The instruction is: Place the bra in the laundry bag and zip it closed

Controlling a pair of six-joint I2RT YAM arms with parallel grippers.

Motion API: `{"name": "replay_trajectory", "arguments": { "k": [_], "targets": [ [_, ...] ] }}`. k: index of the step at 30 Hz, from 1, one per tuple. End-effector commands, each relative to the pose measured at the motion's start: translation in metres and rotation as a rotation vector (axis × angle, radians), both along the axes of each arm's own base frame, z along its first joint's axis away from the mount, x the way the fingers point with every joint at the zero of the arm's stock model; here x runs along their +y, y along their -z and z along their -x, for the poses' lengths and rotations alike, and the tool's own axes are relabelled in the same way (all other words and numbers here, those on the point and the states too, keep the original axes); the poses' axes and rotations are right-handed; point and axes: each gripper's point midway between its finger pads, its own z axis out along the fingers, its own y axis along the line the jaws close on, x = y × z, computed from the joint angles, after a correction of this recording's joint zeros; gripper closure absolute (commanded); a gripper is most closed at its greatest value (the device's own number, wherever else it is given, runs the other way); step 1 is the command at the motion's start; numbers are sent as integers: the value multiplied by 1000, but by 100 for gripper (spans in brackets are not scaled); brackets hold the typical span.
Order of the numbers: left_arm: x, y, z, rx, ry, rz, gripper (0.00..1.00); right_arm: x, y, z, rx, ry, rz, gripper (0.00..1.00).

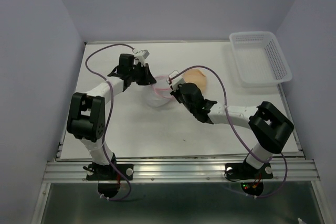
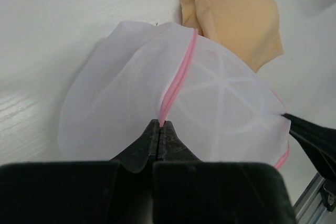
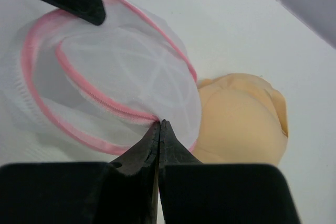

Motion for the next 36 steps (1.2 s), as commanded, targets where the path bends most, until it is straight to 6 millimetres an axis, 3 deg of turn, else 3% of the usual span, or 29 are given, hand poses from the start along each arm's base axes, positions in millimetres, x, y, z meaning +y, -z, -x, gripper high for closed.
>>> {"name": "replay_trajectory", "arguments": {
  "k": [1,5,6,7,9,15,18,22,28,32,33,35,36],
  "targets": [
    [-2,-33,0,-106,32,33,100,-28,-31,-29,-42,190,-139,99],
    [6,-29,3,-102,24,21,100,-66,-59,-48,-58,332,-283,99],
    [7,-29,4,-107,27,17,100,-67,-65,-48,-61,339,-310,99],
    [8,-30,5,-113,29,16,100,-83,-68,-56,-61,382,-328,99],
    [8,-29,9,-118,38,8,100,-90,-82,-65,-40,405,-420,99],
    [9,-36,15,-156,53,13,100,-114,-100,-96,5,507,-524,99],
    [10,-44,14,-192,28,26,100,-112,-92,-112,57,531,-512,99],
    [18,-63,5,-225,-84,46,100,-91,-64,-119,158,477,-483,99],
    [42,-85,-15,-236,-281,-2,100,-74,-71,-126,155,392,-455,99],
    [50,-114,-19,-278,-345,-3,100,-69,-104,-121,93,311,-479,99],
    [54,-126,-20,-286,-371,-16,100,-67,-123,-114,58,262,-483,99],
    [54,-142,-17,-280,-404,-26,100,-65,-141,-105,17,204,-505,99],
    [60,-153,-16,-276,-454,-55,100,-65,-162,-95,-21,157,-517,99]
  ]
}}
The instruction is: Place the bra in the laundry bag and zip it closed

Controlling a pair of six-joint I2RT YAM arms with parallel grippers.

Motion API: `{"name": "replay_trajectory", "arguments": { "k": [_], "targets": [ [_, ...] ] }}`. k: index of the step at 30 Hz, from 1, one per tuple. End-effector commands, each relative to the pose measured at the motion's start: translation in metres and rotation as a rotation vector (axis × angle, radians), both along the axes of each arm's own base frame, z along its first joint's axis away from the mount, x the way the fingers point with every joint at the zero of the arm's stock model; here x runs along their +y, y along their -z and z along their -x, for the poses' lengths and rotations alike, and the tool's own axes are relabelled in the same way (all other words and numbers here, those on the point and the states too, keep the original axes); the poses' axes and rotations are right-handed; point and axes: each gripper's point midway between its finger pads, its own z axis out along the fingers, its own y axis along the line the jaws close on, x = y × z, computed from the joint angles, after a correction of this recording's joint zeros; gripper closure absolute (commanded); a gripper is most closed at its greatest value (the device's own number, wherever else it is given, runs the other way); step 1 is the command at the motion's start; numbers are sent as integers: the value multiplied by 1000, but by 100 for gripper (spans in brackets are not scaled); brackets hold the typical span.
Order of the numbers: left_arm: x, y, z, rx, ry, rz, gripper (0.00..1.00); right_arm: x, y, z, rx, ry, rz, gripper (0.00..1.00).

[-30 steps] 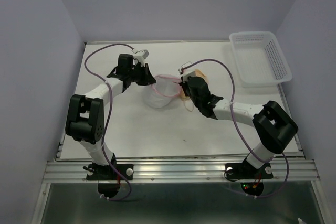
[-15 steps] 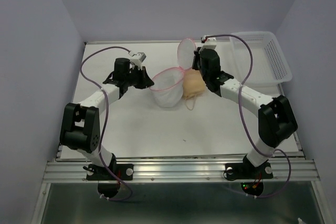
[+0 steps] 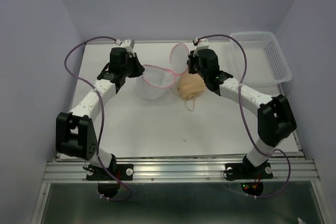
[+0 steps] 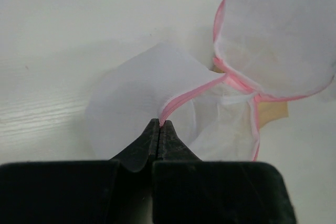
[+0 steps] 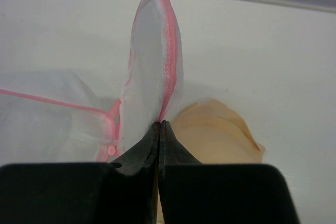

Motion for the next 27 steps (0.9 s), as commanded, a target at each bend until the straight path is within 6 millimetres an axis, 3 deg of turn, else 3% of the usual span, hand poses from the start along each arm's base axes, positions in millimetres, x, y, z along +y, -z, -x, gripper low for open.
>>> {"name": "replay_trajectory", "arguments": {
  "k": [1,3,4,6,9,10,14,18,22,27],
  "targets": [
    [7,-93,2,-139,-150,-10,100,5,-117,20,-286,-120,-104,99],
    [11,-102,9,-147,-215,-37,100,3,-134,31,-334,-149,-112,99],
    [16,-106,16,-148,-240,-63,100,-2,-157,42,-389,-153,-139,99],
    [14,-106,22,-151,-228,-79,100,-4,-164,51,-407,-173,-146,99],
    [24,-84,19,-103,-276,-125,100,-5,-168,59,-410,-187,-165,99],
    [27,-83,20,-94,-293,-130,100,-5,-164,58,-398,-185,-164,99],
    [36,-25,17,54,-346,-216,100,-4,-126,45,-308,-142,-141,99],
    [31,29,22,164,-319,-196,100,3,-84,34,-230,-145,-103,99],
    [19,38,26,163,-274,-128,100,9,-62,26,-190,-157,-73,99],
    [-2,12,26,73,-188,-10,100,19,-51,25,-162,-194,-80,99]
  ]
}}
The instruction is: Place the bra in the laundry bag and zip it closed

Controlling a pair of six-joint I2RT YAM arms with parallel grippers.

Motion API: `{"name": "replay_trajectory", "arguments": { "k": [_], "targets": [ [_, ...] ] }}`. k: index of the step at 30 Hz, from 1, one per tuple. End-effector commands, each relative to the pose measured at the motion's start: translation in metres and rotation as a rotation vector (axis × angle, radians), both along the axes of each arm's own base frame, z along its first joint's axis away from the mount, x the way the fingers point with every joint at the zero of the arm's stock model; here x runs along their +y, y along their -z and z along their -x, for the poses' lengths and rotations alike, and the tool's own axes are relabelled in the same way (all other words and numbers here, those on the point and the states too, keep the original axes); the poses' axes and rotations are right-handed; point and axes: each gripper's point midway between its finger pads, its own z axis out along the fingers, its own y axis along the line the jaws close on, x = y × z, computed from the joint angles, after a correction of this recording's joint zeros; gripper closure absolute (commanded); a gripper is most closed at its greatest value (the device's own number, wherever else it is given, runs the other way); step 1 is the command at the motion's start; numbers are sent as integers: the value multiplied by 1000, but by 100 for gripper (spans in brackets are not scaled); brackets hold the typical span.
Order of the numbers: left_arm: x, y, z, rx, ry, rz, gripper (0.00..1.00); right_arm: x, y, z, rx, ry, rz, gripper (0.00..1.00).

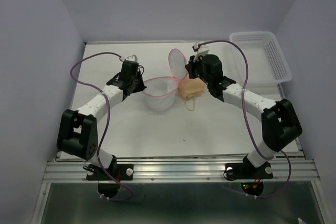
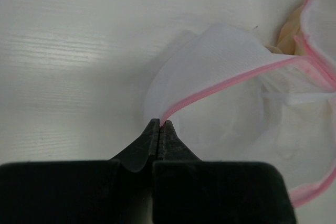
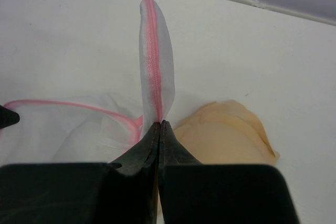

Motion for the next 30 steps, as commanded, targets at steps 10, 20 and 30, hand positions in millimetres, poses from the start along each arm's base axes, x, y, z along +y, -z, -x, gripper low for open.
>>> {"name": "replay_trajectory", "arguments": {
  "k": [10,20,30],
  "targets": [
    [-1,-50,-20,-185,-66,105,100,14,-2,-27,34,30,-98,94],
    [2,-45,-19,-186,-83,131,100,-19,-5,-29,88,211,-98,14],
    [-6,-63,-25,-253,5,125,100,-100,45,-23,414,445,-301,0]
  ]
}}
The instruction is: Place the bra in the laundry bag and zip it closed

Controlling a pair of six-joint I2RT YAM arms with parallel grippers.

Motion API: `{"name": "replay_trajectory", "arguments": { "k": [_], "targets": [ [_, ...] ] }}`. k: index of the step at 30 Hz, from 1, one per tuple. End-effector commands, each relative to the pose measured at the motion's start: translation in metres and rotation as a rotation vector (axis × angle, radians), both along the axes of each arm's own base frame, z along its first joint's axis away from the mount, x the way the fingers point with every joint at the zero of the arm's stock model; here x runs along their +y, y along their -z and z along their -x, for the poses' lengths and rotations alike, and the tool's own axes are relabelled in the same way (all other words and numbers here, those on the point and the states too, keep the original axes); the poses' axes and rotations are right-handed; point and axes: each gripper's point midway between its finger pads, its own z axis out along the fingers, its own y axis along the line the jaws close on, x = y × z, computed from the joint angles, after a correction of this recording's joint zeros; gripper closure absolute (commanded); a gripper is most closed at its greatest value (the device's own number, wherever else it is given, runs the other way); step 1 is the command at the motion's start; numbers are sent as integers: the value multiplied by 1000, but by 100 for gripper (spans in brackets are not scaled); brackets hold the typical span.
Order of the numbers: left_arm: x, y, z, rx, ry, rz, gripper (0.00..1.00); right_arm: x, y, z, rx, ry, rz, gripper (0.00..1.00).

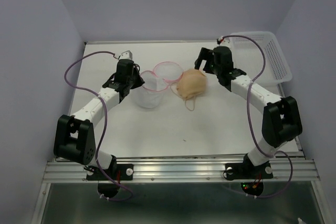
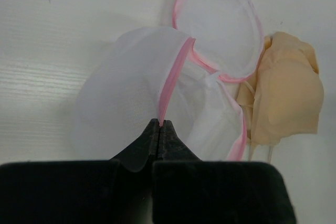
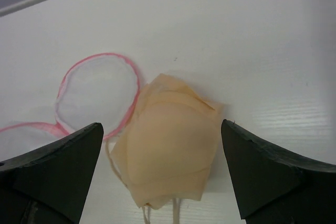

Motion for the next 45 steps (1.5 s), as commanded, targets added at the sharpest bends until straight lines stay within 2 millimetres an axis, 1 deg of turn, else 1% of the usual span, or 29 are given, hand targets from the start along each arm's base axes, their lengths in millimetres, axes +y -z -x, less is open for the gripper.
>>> {"name": "replay_trajectory", "arguments": {
  "k": [1,2,3,5,7,10,11,13,15,16,21,22,26,28,29,30,31,32,33,34,35,36,37,38,39,40,42,43,45],
  "targets": [
    [-5,-25,-7,-101,51,-3,100,-35,29,4,169,111,-161,0],
    [-5,-25,-6,-104,58,-7,100,-38,37,4,197,114,-185,0],
    [-4,-25,-7,-108,60,-12,100,-35,51,5,248,102,-227,0],
    [-4,-25,-6,-113,73,-26,100,-35,63,3,293,83,-269,0],
    [-3,-25,-7,-119,80,-38,100,-30,75,0,321,71,-276,0],
    [-11,-27,-6,-123,125,-20,100,-27,81,-6,341,72,-321,0],
    [-13,-26,-6,-120,132,-18,100,-28,89,-8,358,78,-338,0],
    [-17,-26,-6,-124,151,-6,100,-21,91,-10,368,55,-393,0],
    [-18,-26,-6,-126,156,-2,100,-14,100,-10,393,28,-423,0],
    [-19,-27,-6,-127,163,2,100,-8,99,-10,399,3,-450,0],
    [-20,-29,-8,-132,163,2,100,2,120,-1,469,-26,-492,0],
    [-20,-29,-8,-131,170,0,100,6,120,0,463,-48,-511,0],
    [-21,-29,-9,-130,174,-1,100,22,121,11,474,-140,-592,7],
    [-23,-29,-9,-128,182,0,100,23,124,12,476,-144,-600,18],
    [-24,-28,-10,-126,187,3,100,23,124,11,467,-149,-604,26],
    [-25,-28,-10,-126,190,4,100,24,124,10,464,-151,-607,32],
    [-24,-28,-10,-126,191,3,100,27,119,8,447,-176,-618,36],
    [-25,-27,-10,-123,191,3,100,31,114,7,433,-198,-641,44],
    [-24,-27,-10,-122,192,0,100,31,114,8,438,-195,-644,51],
    [-25,-27,-9,-121,194,0,100,33,111,8,424,-212,-654,56],
    [-24,-28,-10,-124,192,0,100,36,99,7,385,-246,-670,65],
    [-24,-28,-10,-123,193,-1,100,37,94,7,370,-260,-677,75],
    [-25,-29,-10,-126,197,-1,100,39,88,9,349,-288,-676,89],
    [-26,-30,-10,-128,202,0,100,39,84,8,336,-294,-674,99],
    [-27,-30,-11,-128,210,-1,100,39,78,8,317,-300,-669,99],
    [-29,-32,-10,-130,228,2,100,37,64,7,269,-311,-645,99],
    [-33,-35,-13,-134,244,9,100,31,50,5,214,-302,-613,99],
    [-36,-36,-12,-132,255,14,100,28,32,5,154,-313,-578,99],
    [-39,-43,-14,-145,266,19,100,20,20,5,90,-298,-524,99]
  ]
}}
